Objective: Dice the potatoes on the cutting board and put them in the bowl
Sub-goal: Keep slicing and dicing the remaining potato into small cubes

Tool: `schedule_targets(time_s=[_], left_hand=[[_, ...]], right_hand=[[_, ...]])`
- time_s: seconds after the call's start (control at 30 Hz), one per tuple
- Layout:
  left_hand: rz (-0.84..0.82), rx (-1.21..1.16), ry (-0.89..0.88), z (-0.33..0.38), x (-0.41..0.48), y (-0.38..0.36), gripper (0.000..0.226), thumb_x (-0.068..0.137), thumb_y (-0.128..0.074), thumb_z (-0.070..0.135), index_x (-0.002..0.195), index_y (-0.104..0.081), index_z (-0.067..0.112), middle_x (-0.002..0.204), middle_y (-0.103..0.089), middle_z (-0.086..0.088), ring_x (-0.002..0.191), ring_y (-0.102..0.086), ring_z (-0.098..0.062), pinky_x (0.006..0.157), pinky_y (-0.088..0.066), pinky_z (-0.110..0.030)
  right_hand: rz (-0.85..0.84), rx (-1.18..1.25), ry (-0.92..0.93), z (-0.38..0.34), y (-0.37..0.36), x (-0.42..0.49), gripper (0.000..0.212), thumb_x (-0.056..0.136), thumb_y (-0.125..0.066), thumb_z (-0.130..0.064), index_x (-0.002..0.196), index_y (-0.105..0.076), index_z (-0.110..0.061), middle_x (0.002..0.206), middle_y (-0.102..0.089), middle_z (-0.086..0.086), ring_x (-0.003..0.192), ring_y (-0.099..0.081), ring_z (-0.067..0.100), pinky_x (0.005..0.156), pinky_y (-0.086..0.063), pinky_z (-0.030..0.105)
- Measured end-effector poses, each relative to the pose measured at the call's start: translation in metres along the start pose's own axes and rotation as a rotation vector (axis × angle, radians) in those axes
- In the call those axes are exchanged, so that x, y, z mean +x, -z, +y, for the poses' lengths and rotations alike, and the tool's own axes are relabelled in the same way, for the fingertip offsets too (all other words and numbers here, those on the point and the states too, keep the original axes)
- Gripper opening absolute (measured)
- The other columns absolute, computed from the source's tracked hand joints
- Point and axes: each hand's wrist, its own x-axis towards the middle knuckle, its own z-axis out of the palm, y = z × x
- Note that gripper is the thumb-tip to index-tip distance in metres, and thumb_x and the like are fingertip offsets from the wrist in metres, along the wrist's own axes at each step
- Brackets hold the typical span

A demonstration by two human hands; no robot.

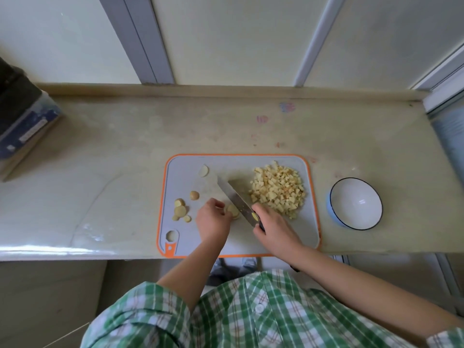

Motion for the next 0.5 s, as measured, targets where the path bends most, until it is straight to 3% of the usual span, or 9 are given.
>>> schedule_targets(time_s=[0.17,0.4,0.5], left_hand=[[0.027,-0.004,0.022,0.000,0.001,-0.001,0.013,0.079,-0.073,0.021,0.084,-0.064,0.014,0.074,-0.064,0.005,0.075,-0.061,-0.017,0.062,-0.037,-0.024],[0.012,-0.018,0.060,0.001,0.006,-0.001,0.011,0.077,-0.074,0.016,0.080,-0.064,0.015,0.072,-0.062,0.005,0.074,-0.060,-0.018,0.063,-0.039,-0.024],[-0.010,-0.025,0.077,0.002,0.007,0.000,0.010,0.078,-0.074,0.013,0.080,-0.064,0.015,0.074,-0.062,0.003,0.073,-0.060,-0.018,0.062,-0.039,-0.024]], right_hand=[[0.057,0.014,0.018,-0.004,0.006,0.003,0.027,0.087,-0.047,-0.006,0.113,-0.045,-0.011,0.082,-0.037,-0.004,0.069,-0.037,0.020,0.059,-0.023,0.032],[-0.023,0.054,0.035,-0.005,-0.003,0.003,0.020,0.087,-0.045,-0.003,0.103,-0.040,-0.012,0.086,-0.043,0.000,0.074,-0.043,0.023,0.060,-0.032,0.037],[-0.062,0.051,0.017,-0.006,-0.006,0.004,0.019,0.087,-0.043,-0.003,0.099,-0.034,-0.014,0.076,-0.042,0.002,0.068,-0.044,0.026,0.057,-0.034,0.041]])
